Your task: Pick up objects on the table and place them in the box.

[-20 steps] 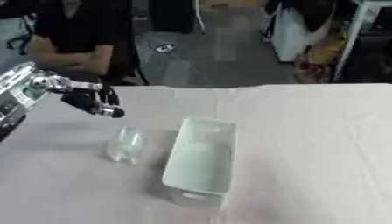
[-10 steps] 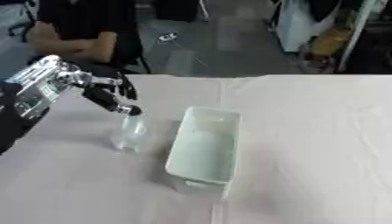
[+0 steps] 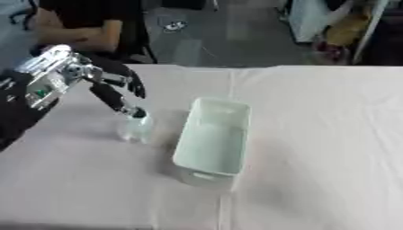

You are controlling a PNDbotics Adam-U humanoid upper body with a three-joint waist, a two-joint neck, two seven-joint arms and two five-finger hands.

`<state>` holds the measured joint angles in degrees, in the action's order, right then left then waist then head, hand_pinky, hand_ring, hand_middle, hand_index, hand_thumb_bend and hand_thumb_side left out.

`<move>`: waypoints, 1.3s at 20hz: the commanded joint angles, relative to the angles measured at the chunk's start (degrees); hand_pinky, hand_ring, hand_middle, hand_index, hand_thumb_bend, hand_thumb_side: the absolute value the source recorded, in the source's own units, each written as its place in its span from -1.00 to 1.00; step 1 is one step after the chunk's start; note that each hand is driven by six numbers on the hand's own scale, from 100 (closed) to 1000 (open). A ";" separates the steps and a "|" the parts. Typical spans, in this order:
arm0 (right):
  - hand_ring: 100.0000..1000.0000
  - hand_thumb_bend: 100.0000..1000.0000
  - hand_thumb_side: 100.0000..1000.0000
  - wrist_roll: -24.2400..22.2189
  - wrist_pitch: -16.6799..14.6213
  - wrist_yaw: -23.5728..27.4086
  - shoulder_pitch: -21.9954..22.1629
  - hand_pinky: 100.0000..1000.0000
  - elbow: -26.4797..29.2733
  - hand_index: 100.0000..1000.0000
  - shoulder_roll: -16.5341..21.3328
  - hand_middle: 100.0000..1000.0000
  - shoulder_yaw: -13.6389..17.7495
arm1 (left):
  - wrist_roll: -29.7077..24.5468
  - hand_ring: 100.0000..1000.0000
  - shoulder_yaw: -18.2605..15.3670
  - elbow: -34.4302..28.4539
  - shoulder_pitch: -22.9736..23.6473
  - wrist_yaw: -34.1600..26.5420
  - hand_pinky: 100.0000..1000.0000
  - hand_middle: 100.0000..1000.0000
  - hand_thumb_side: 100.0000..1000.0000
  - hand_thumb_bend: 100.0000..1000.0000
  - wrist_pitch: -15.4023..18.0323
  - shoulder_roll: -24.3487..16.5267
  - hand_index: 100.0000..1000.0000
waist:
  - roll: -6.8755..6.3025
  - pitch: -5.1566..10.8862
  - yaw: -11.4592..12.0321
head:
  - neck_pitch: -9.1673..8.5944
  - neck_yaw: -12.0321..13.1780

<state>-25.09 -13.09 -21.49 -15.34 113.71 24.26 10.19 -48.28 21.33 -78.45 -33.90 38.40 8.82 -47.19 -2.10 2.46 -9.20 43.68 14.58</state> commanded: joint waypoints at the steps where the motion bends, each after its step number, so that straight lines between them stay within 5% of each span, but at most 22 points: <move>1: 0.83 -1.00 0.21 -0.01 -0.04 0.16 -1.00 0.77 0.89 0.87 1.52 0.82 0.14 | -0.81 0.58 0.00 0.07 -0.95 1.15 0.57 0.53 0.57 1.00 1.23 -1.73 0.72 | 0.01 0.34 0.06 | 0.10 0.20; 10: 0.83 -1.00 0.21 -0.03 -0.11 0.18 -1.03 0.77 0.89 0.87 1.63 0.82 0.10 | 1.08 0.59 0.36 -0.22 -1.04 6.84 0.60 0.52 0.54 1.00 5.27 -1.64 0.73 | 0.02 0.30 0.06 | -0.01 0.07; 19: 0.82 -1.00 0.21 0.00 -0.16 0.16 -1.19 0.77 0.89 0.87 1.49 0.82 0.16 | 9.21 0.60 -0.27 0.69 -0.41 17.30 0.67 0.52 0.53 0.98 9.00 2.31 0.74 | 0.23 -0.05 0.13 | -0.19 -0.27; 26: 0.82 -1.00 0.21 -0.05 -0.23 0.19 -1.27 0.77 0.89 0.87 1.43 0.82 0.14 | 10.09 0.59 0.61 4.19 -0.81 21.58 0.66 0.50 0.52 0.99 11.06 5.33 0.72 | 0.35 -0.19 0.17 | -0.11 -0.13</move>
<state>-25.18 -13.19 -21.46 -15.53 113.71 24.27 10.05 -38.26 22.25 -74.53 -33.61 59.10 19.49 -41.27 -1.91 1.89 -9.13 43.71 14.54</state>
